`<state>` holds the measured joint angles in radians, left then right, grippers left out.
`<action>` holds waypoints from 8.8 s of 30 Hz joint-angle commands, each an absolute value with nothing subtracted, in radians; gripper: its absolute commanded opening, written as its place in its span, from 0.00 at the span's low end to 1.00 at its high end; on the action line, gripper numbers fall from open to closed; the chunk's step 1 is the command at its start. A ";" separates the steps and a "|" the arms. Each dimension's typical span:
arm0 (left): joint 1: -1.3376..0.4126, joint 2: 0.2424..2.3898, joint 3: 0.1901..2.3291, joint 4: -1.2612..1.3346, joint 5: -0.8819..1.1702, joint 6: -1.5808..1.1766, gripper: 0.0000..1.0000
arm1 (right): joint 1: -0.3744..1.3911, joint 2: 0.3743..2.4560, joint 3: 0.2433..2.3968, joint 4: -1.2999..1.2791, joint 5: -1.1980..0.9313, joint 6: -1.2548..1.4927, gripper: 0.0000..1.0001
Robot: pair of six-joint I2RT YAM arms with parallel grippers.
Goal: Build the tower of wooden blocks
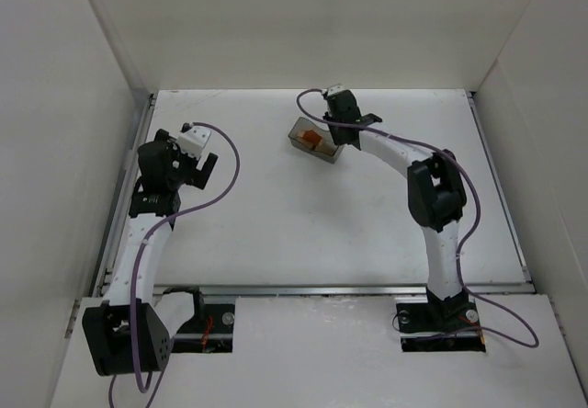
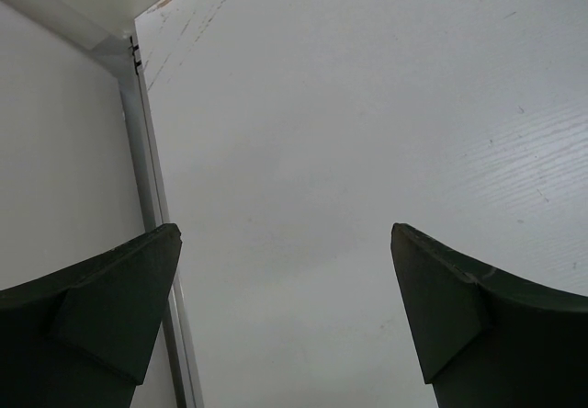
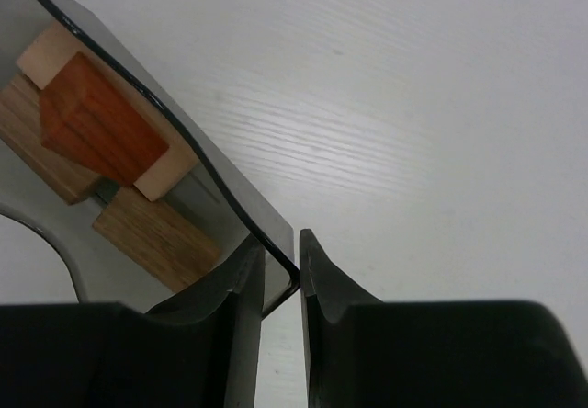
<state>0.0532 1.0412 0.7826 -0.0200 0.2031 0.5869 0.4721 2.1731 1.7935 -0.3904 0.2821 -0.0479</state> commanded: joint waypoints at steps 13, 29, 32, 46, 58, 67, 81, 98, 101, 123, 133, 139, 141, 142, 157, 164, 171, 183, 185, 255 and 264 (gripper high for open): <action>0.052 0.933 0.712 -0.011 0.210 0.578 0.98 | 0.699 2.118 1.621 -0.566 1.207 0.390 0.00; 0.052 0.894 0.693 -0.038 0.230 0.578 0.98 | 0.868 2.129 1.732 -0.732 1.157 0.483 0.68; 0.052 0.894 0.693 -0.038 0.239 0.578 0.98 | 0.868 2.059 1.718 -0.640 1.021 0.358 0.87; 0.052 1.023 0.903 -0.316 0.425 0.662 0.99 | 0.542 1.945 1.730 -0.618 0.105 -0.070 1.00; 0.052 1.095 1.068 -0.341 0.449 0.558 0.99 | 0.472 2.062 1.772 -0.548 -0.061 -0.092 0.96; 0.052 1.095 1.028 -0.331 0.427 0.589 0.99 | 0.472 2.085 1.760 -0.520 -0.038 -0.083 0.52; 0.052 1.095 0.988 -0.310 0.390 0.611 0.77 | 0.580 1.999 1.711 -0.456 0.387 0.001 0.00; 0.052 1.086 0.951 -0.291 0.336 0.611 0.76 | 0.775 2.086 1.683 -0.341 1.120 -0.037 0.00; 0.052 1.086 0.951 -0.291 0.336 0.611 0.76 | 0.764 2.076 1.672 -0.350 1.039 -0.006 0.00; 0.052 1.077 0.923 -0.310 0.387 0.571 0.80 | 0.192 2.184 1.733 -0.336 -0.753 0.255 0.31; 0.052 1.077 0.933 -0.328 0.405 0.571 0.83 | 0.118 2.148 1.713 -0.388 -0.635 0.244 0.89; 0.052 1.077 0.933 -0.328 0.414 0.571 0.83 | 0.138 2.002 1.683 -0.422 -0.416 0.171 0.89; 0.052 1.077 0.933 -0.328 0.414 0.571 0.83 | 0.178 1.970 1.637 -0.443 -0.368 0.135 0.87; 0.052 1.077 0.933 -0.328 0.414 0.571 0.83 | 0.192 1.944 1.617 -0.443 -0.350 0.118 0.86; 0.052 1.077 0.923 -0.319 0.414 0.571 0.86 | 0.334 2.014 1.589 -0.558 -0.063 0.017 0.45; 0.052 1.068 0.905 -0.319 0.405 0.571 0.87 | 0.334 2.025 1.611 -0.525 0.076 -0.002 0.08; 0.052 1.068 0.914 -0.328 0.405 0.571 0.94 | 0.285 2.114 1.784 -0.512 0.239 -0.012 0.00; 0.052 1.120 0.971 -0.350 0.416 0.503 1.00 | 0.204 2.312 2.109 -0.594 0.219 -0.021 0.43; 0.052 1.140 0.991 -0.359 0.425 0.503 1.00 | 0.204 2.263 2.109 -0.594 0.201 -0.021 0.62; 0.043 1.166 1.020 -0.420 0.390 0.397 0.93 | 0.686 2.145 1.753 -0.462 -0.020 -0.115 0.10; 0.043 1.157 1.061 -0.430 0.380 0.503 0.93 | 0.686 2.008 1.733 -0.365 -0.063 -0.106 0.05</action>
<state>0.0463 1.1736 1.0252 -0.4263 0.3622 0.4465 0.6762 2.1326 1.7355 -0.4633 -0.0273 -0.1154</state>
